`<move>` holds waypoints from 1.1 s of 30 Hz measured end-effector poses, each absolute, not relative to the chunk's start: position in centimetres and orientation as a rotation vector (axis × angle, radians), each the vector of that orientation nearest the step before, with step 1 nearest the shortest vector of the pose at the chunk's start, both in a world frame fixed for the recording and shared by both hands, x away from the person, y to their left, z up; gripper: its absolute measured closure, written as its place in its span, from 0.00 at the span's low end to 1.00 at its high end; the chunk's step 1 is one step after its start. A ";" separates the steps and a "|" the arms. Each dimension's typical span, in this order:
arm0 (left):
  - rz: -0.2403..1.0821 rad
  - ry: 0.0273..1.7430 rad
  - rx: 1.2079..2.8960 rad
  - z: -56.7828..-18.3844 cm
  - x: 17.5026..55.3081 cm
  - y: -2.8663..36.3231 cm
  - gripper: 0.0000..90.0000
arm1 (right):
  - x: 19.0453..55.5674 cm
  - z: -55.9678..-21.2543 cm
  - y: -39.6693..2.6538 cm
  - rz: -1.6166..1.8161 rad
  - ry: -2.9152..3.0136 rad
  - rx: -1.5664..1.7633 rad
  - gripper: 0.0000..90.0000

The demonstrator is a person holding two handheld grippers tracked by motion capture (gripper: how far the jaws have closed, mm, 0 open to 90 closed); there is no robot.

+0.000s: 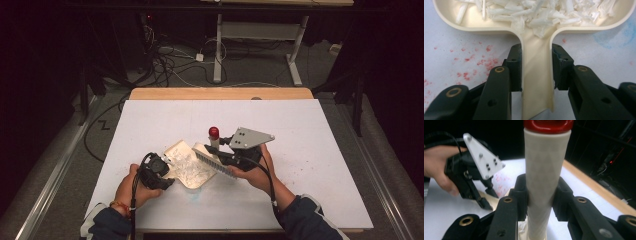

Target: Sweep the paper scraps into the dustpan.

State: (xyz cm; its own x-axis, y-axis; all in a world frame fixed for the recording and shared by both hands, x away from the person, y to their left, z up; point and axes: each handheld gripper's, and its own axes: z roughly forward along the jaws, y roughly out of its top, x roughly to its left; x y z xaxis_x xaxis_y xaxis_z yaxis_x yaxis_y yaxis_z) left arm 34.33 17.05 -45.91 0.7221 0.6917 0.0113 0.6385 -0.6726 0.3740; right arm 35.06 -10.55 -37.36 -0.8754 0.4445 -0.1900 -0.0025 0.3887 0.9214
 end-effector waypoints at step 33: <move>0.181 1.087 2.562 -45.9 34.0 17.5 0.71 | 30.8 -37.3 -10.3 1.457 2.263 0.386 0.78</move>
